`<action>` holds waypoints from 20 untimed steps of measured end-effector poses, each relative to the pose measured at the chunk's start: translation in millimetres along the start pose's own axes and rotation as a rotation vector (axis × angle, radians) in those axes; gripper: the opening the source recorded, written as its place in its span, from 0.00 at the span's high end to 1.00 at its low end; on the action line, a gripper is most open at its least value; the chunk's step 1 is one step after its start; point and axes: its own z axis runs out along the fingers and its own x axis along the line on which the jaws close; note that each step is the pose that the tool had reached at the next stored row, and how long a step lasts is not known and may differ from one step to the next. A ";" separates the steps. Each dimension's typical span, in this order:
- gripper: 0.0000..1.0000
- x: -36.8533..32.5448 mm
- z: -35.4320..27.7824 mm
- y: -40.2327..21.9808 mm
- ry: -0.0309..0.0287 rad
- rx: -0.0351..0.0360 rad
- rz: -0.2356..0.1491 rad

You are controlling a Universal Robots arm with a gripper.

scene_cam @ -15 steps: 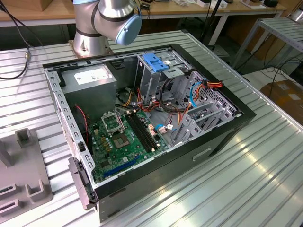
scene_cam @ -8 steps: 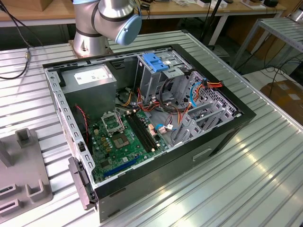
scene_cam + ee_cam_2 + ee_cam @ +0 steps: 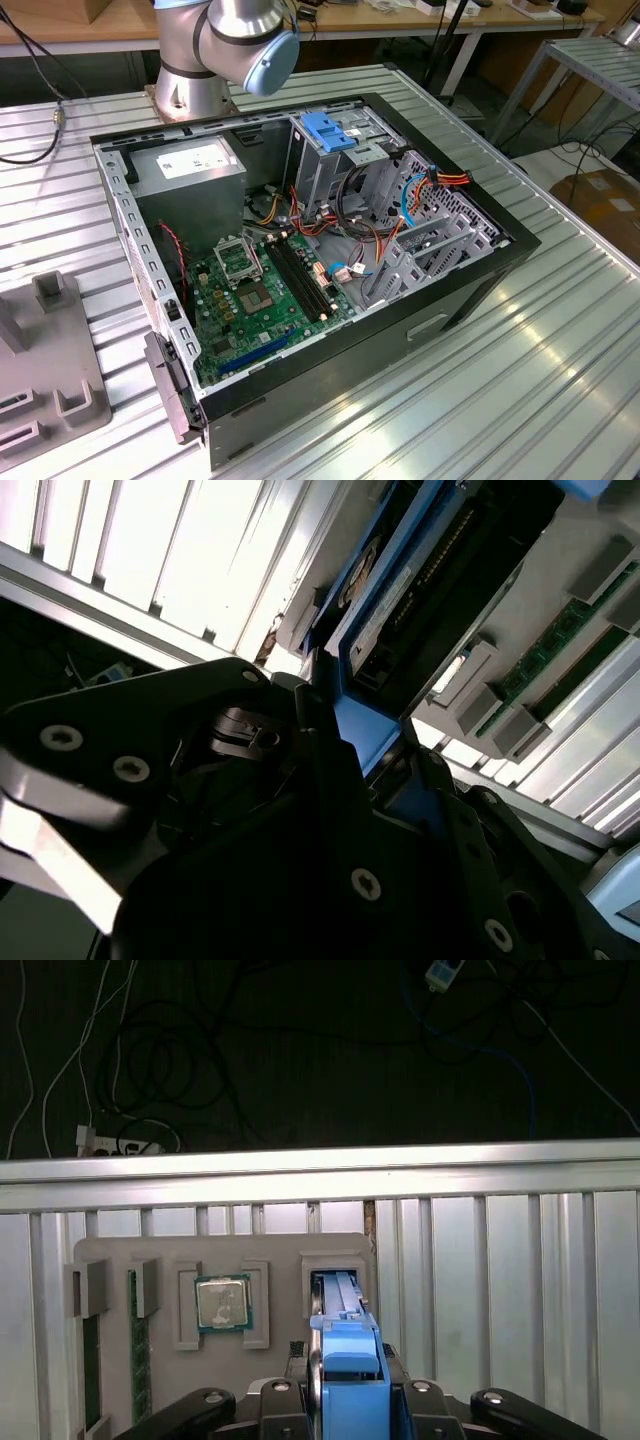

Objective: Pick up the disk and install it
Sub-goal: 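Pick up the disk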

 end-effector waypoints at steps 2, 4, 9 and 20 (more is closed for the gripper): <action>0.63 0.1 -11.2 0.0 0.0001 0.0000 0.000; 0.63 0.2 -24.3 -0.1 0.0001 -0.0001 0.000; 0.63 0.4 -51.0 -0.2 0.0000 -0.0001 0.000; 0.63 0.7 -97.2 -0.5 -0.0040 -0.0003 0.000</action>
